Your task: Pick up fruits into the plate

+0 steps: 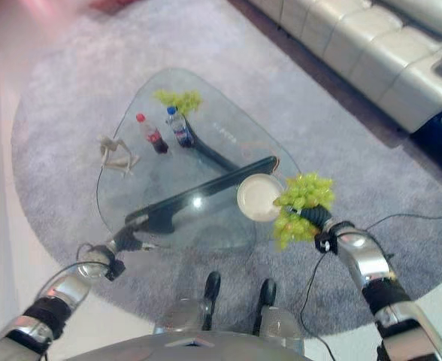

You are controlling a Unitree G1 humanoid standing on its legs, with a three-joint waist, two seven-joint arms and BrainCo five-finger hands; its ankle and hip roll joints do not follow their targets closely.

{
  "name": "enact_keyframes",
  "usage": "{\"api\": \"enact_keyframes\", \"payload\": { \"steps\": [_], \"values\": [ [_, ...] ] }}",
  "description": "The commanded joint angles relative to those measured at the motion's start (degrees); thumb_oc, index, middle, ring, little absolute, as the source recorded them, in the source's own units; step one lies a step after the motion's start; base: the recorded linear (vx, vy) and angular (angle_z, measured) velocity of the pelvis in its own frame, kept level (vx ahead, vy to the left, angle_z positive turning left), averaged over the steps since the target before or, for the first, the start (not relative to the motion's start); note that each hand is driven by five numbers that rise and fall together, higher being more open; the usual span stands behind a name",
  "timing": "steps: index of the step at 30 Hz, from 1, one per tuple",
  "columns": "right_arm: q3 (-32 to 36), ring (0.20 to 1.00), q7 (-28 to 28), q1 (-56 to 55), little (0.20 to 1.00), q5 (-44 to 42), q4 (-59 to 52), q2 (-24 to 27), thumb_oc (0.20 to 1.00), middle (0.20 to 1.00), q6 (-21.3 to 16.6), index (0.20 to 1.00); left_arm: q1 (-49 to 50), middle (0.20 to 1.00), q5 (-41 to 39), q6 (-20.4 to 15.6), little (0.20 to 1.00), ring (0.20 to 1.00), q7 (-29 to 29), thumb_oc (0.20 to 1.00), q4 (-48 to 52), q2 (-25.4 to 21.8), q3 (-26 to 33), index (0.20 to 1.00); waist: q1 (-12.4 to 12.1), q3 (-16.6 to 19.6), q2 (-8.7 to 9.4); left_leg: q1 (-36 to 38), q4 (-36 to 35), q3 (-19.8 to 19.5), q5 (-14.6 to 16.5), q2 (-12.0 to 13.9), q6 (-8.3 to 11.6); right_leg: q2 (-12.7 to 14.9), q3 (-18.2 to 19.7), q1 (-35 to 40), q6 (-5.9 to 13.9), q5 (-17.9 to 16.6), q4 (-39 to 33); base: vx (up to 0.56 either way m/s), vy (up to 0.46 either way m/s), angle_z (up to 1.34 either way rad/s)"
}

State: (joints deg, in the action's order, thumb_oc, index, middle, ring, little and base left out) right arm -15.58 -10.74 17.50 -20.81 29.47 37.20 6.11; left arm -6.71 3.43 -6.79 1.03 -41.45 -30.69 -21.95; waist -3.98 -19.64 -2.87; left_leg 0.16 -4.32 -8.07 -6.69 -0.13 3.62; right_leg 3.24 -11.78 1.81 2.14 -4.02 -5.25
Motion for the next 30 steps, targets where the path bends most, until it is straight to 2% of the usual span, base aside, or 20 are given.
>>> {"api": "enact_keyframes", "payload": {
  "steps": [1,3,6,12,19,30],
  "values": [
    [0.9,0.200,6.5,9.8,0.200,5.9,0.7,3.5,0.200,0.200,-4.4,0.200,-2.9,1.000,-2.9,-1.2,1.000,1.000,-3.7,1.000,-7.1,2.6,-1.1,1.000,-1.9,-3.8,1.02,-2.5,8.2,3.1,9.9,-2.5,-2.22,1.1,0.1,-4.4,1.10,6.8,11.0,-0.07,0.006,0.03],
    [0.7,0.200,7.4,11.2,0.200,6.6,1.8,3.8,0.200,0.200,-4.3,0.200,-3.2,1.000,-3.4,-1.0,1.000,1.000,-4.1,1.000,-8.5,3.2,-1.5,1.000,-2.1,-4.4,0.88,-3.1,8.5,2.8,9.8,-2.6,-2.21,1.1,0.0,-4.9,0.96,6.9,11.5,-0.07,0.006,0.11],
    [-1.2,0.200,13.2,18.1,0.200,11.1,8.2,5.5,0.200,0.200,-3.2,0.200,-4.8,1.000,-5.3,-2.0,1.000,1.000,-5.3,1.000,-14.3,5.8,-4.0,1.000,-2.7,-7.5,0.00,-6.7,10.3,1.0,9.4,-3.3,-2.29,1.2,-0.7,-8.5,0.35,7.4,14.0,-0.14,0.009,0.20],
    [-3.9,0.200,18.0,26.6,0.200,13.6,15.5,7.0,0.200,0.200,-1.2,0.200,-6.4,1.000,-7.4,-2.6,1.000,1.000,-6.4,1.000,-15.2,7.2,-6.9,1.000,-3.7,-10.1,-1.44,-10.6,11.9,-1.0,8.8,-4.5,-2.47,1.6,-1.9,-12.5,-0.13,7.4,15.9,-0.09,0.037,0.10],
    [-6.7,0.200,19.7,33.6,0.200,15.5,20.9,6.3,0.200,0.200,0.7,0.200,-8.6,1.000,-9.6,-2.5,1.000,1.000,-7.1,1.000,-13.2,7.5,-9.3,1.000,-4.9,-10.2,-2.94,-16.0,12.9,-1.5,7.8,-5.4,-2.49,2.4,-3.2,-18.6,-0.21,7.3,18.2,-0.05,0.063,0.05],
    [-9.5,0.200,20.3,38.6,0.200,18.3,25.7,4.4,0.200,0.200,3.5,0.200,-9.3,1.000,-11.1,-2.2,1.000,1.000,-7.8,1.000,-10.6,8.0,-11.5,1.000,-6.6,-10.2,-3.98,-20.4,14.4,-0.5,7.7,-6.3,-2.78,3.7,-4.0,-24.2,0.43,7.4,21.4,-0.02,0.060,0.08]
  ]
}}
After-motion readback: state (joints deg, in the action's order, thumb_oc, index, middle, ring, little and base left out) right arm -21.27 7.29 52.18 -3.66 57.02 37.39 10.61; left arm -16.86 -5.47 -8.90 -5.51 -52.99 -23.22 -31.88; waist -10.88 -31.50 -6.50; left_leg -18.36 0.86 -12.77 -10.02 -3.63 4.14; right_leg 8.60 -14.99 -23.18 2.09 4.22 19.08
